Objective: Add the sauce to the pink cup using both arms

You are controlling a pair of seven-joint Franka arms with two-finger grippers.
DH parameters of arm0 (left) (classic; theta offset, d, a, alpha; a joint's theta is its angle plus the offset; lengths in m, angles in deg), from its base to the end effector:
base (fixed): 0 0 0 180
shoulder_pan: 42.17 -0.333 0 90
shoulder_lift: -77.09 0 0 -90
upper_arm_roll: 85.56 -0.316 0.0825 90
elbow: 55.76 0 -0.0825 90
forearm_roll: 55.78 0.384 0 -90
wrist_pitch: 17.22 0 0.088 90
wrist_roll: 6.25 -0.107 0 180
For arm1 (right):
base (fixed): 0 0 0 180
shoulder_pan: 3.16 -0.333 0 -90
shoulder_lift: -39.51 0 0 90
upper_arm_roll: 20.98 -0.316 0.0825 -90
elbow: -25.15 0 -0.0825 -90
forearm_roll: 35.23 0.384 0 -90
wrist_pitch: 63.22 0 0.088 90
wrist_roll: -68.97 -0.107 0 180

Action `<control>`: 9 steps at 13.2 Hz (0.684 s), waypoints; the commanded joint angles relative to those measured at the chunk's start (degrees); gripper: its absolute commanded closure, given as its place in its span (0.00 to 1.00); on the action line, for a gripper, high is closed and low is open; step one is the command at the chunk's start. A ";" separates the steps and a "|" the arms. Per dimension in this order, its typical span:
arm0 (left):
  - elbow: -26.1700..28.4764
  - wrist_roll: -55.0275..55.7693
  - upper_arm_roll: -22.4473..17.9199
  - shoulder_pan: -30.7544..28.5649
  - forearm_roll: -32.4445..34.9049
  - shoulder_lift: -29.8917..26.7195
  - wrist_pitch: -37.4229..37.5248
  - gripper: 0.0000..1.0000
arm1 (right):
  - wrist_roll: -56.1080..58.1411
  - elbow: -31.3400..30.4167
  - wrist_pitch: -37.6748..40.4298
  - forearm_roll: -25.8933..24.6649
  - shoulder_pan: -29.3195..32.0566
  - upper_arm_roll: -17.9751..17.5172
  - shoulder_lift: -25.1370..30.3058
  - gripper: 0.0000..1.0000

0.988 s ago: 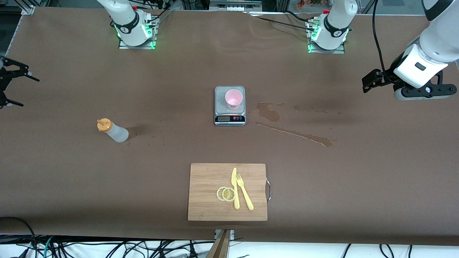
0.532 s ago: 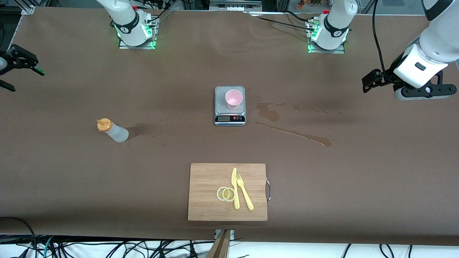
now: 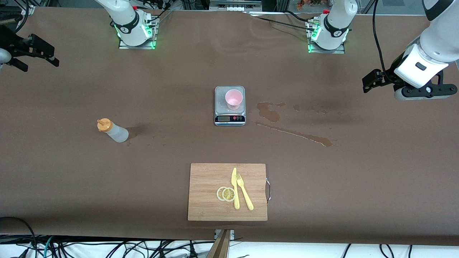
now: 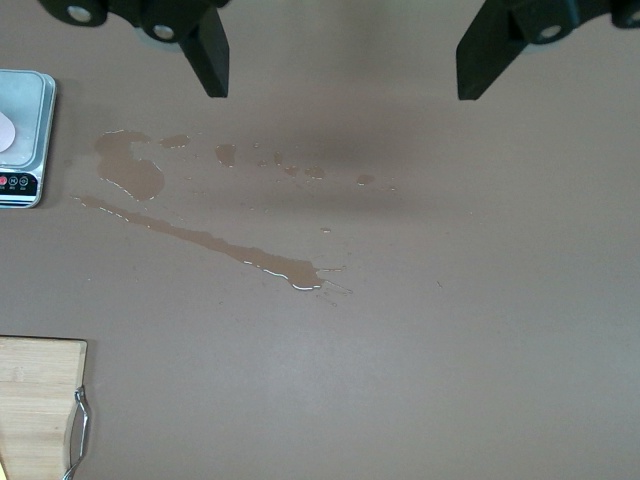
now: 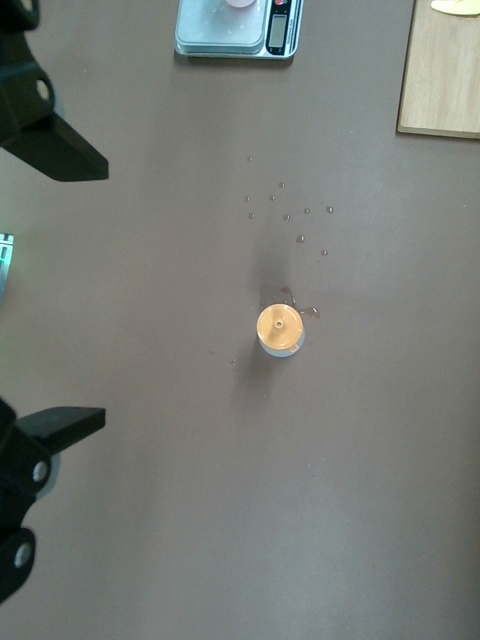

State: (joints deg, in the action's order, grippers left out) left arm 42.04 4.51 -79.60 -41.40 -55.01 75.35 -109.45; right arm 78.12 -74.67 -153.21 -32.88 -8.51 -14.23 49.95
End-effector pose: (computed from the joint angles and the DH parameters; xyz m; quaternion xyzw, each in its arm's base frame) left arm 0.5405 -0.0631 0.5801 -0.9988 -0.0347 0.0319 0.0133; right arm 0.4963 -0.0133 0.6388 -0.9971 -0.0686 -0.0075 0.0306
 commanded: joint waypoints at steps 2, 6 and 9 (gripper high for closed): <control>-1.74 0.22 0.10 -0.15 -0.77 0.60 1.09 0.00 | -1.86 -1.43 -0.28 -1.30 -0.80 0.20 1.42 0.00; -1.65 0.22 0.10 -0.07 -0.68 0.68 1.09 0.00 | -2.03 -0.82 -0.36 -1.21 -0.71 0.20 0.72 0.00; -1.56 0.22 0.10 0.11 -0.68 0.68 1.27 0.00 | -2.12 0.24 0.07 -1.30 -0.80 0.20 -0.16 0.00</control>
State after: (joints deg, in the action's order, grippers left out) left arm 41.90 4.51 -79.58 -41.40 -55.01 75.36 -109.45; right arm 77.14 -75.09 -153.30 -33.23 -8.83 -14.17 49.96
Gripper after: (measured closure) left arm 0.000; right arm 0.000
